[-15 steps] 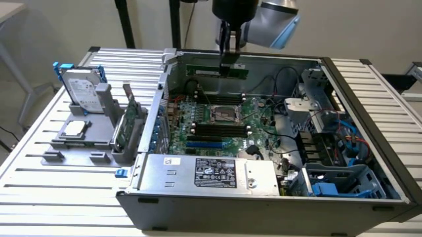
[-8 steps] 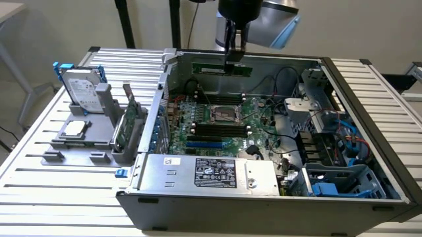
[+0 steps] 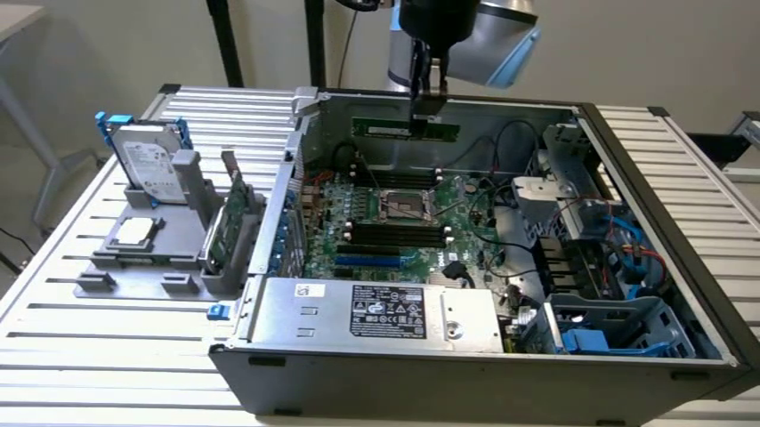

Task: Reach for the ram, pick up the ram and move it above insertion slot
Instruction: 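Pick up the ram and move it above insertion slot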

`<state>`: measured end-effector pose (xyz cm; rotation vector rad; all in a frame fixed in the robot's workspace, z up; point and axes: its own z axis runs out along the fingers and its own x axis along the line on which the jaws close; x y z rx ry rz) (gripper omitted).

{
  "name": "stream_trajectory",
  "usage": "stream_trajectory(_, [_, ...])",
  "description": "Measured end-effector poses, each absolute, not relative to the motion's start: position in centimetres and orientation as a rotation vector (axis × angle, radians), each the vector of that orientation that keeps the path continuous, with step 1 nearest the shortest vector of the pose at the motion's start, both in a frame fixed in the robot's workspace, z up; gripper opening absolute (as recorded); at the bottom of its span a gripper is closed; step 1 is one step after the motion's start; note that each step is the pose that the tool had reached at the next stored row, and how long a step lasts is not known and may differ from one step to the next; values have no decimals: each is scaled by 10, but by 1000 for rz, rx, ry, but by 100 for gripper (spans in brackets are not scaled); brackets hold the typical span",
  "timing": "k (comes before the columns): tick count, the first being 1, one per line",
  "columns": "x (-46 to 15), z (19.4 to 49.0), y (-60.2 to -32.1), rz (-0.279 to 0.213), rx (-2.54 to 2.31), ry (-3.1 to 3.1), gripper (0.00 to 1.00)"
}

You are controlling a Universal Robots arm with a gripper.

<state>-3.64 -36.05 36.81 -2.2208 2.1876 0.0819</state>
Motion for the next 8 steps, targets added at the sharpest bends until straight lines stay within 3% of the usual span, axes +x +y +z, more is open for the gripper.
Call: stream_trajectory(8, [-36,368,-360,82,-2221,2188,13])
